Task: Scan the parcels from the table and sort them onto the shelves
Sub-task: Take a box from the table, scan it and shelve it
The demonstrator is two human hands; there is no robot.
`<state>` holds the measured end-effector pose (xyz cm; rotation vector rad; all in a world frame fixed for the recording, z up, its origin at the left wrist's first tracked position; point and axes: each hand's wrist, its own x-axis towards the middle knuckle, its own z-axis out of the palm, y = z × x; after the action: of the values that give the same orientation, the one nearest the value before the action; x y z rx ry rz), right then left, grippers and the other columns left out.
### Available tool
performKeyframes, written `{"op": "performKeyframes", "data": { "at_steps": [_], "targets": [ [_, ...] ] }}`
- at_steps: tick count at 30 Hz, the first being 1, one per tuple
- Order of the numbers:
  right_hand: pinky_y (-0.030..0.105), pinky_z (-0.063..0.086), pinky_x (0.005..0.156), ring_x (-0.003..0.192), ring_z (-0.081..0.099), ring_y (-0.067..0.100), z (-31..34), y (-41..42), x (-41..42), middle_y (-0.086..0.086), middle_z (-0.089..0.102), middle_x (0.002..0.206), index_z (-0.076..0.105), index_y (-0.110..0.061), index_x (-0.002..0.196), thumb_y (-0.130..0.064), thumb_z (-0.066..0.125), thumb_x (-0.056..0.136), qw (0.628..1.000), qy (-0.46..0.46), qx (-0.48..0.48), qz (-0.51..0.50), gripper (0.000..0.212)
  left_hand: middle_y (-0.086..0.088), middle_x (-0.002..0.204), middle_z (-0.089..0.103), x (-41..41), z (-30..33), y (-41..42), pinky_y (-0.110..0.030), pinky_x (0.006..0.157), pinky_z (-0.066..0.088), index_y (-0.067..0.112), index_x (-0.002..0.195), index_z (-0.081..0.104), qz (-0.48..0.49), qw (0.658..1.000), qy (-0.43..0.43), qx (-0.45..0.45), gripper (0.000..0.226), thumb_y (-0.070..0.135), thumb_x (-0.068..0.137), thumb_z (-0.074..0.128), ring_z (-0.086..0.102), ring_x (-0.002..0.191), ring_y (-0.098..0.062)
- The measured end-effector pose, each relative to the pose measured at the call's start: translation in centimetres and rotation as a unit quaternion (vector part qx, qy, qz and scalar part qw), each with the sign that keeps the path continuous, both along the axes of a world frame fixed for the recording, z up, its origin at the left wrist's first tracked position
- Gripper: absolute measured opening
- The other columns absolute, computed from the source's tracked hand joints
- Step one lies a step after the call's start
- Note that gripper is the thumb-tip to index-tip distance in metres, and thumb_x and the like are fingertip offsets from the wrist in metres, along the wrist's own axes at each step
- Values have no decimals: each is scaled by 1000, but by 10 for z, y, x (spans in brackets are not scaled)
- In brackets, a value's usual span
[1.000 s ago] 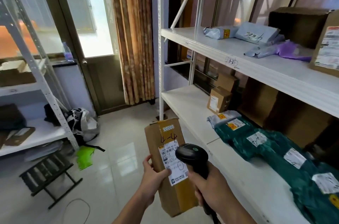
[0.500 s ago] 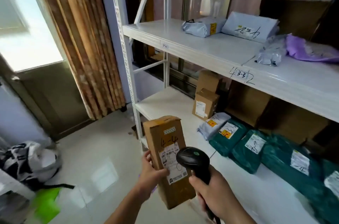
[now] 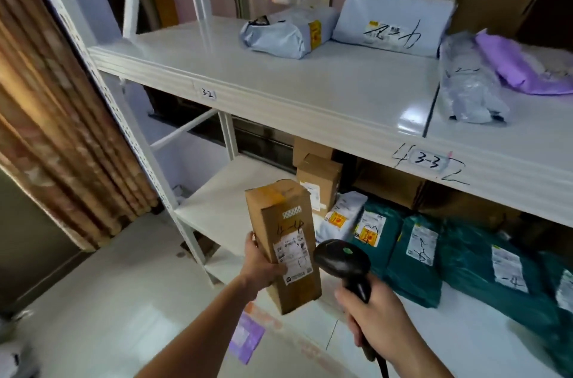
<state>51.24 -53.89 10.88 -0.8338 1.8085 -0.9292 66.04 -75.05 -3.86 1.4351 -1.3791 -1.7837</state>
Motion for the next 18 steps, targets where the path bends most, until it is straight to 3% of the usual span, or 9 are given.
{"op": "performKeyframes", "data": {
  "at_steps": [7,13,18],
  "targets": [
    [34,48,54,46,50,21,-9,-59,16,7,53,53,55,-14,86,-16,61,95,998,3,12,-64,11,-3,139,49,-20,-19,-93,-69,105,47,37,153,13,-101,994,-42,4,126,-11,63,87,47,137,-34],
    [32,48,49,43,51,23,-31,-112,45,8,55,52,57,-20,93,-14,61,93,990,-4,16,-141,8,0,141,48,-32,-43,-165,-68,99,51,44,150,10,-200,979,-22,22,130,-9,60,89,49,136,-36],
    [32,46,49,42,52,23,-49,-132,69,11,56,52,57,-19,94,-13,61,93,979,-12,44,-200,7,-1,146,39,-54,-45,-213,-48,86,62,28,156,4,-303,953,-13,-17,136,-18,59,88,49,134,-33]
  ]
}}
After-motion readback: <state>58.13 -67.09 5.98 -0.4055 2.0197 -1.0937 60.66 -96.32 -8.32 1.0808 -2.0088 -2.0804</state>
